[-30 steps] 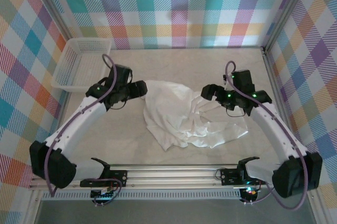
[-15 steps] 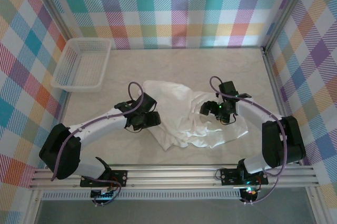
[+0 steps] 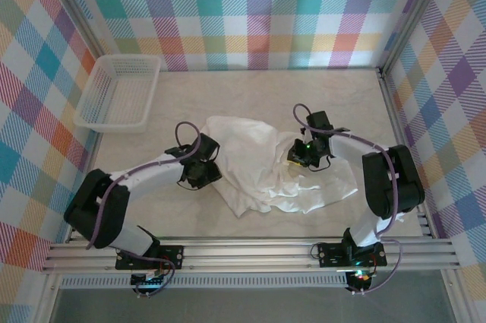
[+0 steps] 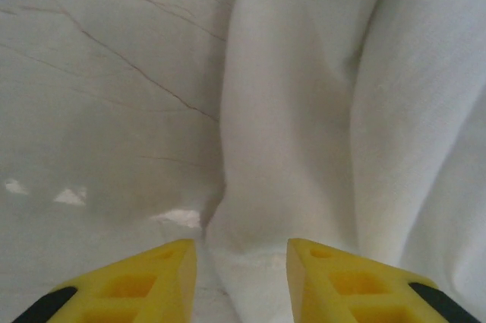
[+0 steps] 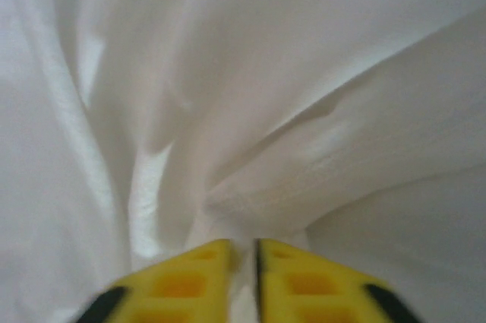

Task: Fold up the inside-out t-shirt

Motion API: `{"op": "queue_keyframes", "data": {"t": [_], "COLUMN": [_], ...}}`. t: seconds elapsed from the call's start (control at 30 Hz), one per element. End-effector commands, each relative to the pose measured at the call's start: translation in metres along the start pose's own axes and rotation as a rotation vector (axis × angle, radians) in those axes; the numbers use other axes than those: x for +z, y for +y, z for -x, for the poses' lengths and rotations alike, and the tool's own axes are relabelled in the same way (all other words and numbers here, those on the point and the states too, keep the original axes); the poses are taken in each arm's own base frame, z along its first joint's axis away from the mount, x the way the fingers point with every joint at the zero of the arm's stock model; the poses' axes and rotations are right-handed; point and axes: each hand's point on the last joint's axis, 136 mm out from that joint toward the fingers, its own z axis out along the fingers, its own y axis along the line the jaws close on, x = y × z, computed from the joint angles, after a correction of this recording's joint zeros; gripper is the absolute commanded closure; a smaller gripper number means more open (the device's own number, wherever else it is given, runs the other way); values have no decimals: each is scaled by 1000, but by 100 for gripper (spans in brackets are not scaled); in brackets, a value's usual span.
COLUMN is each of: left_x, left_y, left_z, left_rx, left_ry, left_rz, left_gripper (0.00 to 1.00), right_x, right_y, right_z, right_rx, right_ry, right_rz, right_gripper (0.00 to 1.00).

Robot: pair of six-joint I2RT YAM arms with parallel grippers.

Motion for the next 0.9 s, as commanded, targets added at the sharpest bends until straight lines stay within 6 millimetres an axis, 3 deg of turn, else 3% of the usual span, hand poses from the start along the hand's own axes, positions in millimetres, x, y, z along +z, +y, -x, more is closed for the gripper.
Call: {"op": "queue_keyframes", "data": {"t": [0.0,0.1,0.17,0.2,0.33,0.47,0.53,0.63,0.67,0.73,0.77,0.83,0.87], "left_x": [9,18,19,15,-41,-92,-98,-80,-72,-63,-62,-64,-66], "left_y": [-16,-21,-21,-20,-6,24,34,46,53,66,73,82,86], "left_z": [3,4,8,13,55,84,83,67,61,54,53,56,57], "left_rx": [-24,-31,-30,-26,-29,-43,2,7,-14,-50,-67,-83,-95], "left_ry": [31,46,39,26,-115,-218,-221,-151,-125,-108,-117,-152,-169], "left_rz": [-48,-52,-40,-38,-47,-50,-11,26,43,86,114,152,169], "left_gripper": [64,66,94,100,100,100,100,100,100,79,66,48,45], "right_x": [-15,-21,-25,-29,-72,-109,-114,-105,-102,-103,-107,-115,-116], "right_y": [18,20,13,5,-43,-103,-118,-133,-135,-124,-108,-68,-46], "right_z": [9,8,11,14,26,11,-5,-33,-40,-37,-27,-8,-1], "right_rx": [-34,-36,-35,-28,109,285,320,409,426,375,301,120,15], "right_ry": [-46,-57,-82,-103,-263,-400,-441,-438,-432,-449,-467,-472,-453], "right_rz": [50,53,19,-12,-90,-194,-244,-246,-242,-185,-125,-25,-11], "right_gripper": [91,100,100,100,100,100,100,100,96,82,75,66,62]}}
